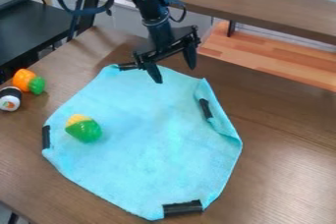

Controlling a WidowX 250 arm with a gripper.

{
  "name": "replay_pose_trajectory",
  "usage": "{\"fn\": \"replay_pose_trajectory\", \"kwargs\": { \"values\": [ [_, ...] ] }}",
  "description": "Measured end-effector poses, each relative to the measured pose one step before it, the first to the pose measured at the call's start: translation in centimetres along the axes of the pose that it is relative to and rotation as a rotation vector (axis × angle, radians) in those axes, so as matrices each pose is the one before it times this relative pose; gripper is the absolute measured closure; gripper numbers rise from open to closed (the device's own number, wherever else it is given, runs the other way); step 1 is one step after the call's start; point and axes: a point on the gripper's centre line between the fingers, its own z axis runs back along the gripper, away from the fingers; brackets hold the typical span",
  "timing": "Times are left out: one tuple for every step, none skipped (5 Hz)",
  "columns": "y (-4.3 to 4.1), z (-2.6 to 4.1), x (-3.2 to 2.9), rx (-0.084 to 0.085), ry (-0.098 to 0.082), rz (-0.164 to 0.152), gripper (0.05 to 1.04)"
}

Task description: Put out the green figure from the bottom left of the cloth

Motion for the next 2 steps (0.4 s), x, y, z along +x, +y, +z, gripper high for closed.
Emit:
{"fn": "replay_pose_trajectory", "kwargs": {
  "values": [
    [0.715,-1.204,-0.411,0.025,0.0262,0.0069,0.084],
    [0.298,-0.268,-0.139,0.0138,0.002,0.0066,0.083]
  ]
}}
